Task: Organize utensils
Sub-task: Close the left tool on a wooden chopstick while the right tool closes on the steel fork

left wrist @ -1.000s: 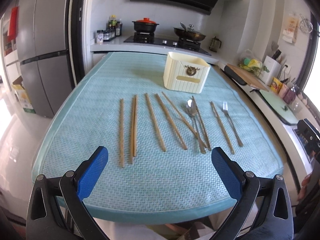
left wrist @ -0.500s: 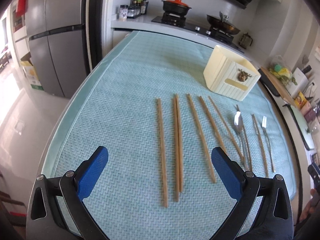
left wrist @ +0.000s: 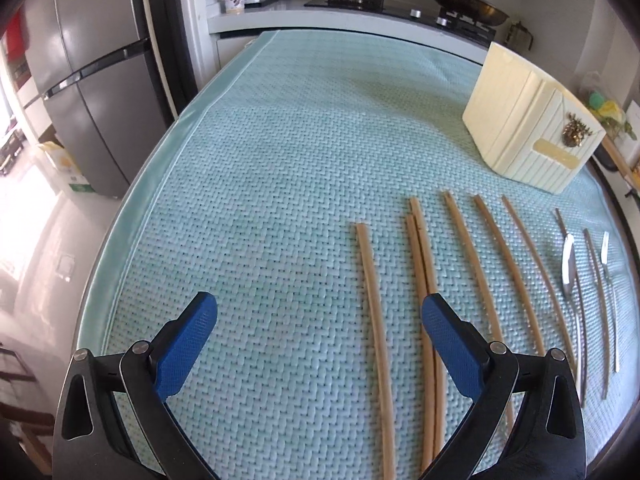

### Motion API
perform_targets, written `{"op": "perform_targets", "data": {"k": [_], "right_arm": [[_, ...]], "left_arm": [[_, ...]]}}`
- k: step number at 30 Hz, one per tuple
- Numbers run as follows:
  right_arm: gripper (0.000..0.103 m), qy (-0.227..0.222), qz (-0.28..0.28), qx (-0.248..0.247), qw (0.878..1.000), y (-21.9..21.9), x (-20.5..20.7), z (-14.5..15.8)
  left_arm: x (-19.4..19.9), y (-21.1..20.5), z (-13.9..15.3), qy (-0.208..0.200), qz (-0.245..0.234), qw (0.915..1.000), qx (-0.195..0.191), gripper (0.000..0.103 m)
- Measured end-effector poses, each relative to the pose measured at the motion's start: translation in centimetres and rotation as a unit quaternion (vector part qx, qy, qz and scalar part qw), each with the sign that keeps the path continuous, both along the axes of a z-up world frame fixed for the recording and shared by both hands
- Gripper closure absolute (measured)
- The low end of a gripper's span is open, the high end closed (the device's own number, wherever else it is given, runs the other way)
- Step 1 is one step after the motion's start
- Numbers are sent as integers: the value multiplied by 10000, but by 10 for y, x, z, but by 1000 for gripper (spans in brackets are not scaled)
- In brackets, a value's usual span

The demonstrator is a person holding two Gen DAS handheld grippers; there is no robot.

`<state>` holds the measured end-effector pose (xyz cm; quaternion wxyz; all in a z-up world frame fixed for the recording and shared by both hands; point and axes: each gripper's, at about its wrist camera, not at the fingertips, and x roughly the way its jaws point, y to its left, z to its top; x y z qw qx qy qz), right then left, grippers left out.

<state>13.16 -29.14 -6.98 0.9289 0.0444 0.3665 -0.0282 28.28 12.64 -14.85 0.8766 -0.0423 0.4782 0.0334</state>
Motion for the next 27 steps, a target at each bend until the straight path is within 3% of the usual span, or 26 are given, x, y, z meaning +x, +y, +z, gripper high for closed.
{"op": "perform_targets", "data": {"k": [9,13,19,20,25,27], "right_arm": [[2,532,241,157,9982,-15,69,-35],[20,874,370,396,9947,-19,113,-60],[34,1289,542,105,9901,-4,178,-95],[39,1347,561,46,9893,0,187,-100],[44,1206,571,-385,9903,16,211,-102],[50,1194,570,-399,9904,20,215,-101]], "left_arm": [[9,5,-24,251,-33,9995,190,6],[7,7,-26,296,-55,9994,168,6],[7,-11,-25,365,-278,9988,170,8],[9,-15,-24,369,-314,9987,168,11],[20,-31,-16,465,-471,9977,169,33],[19,-36,-13,457,-536,9974,159,51]]}}
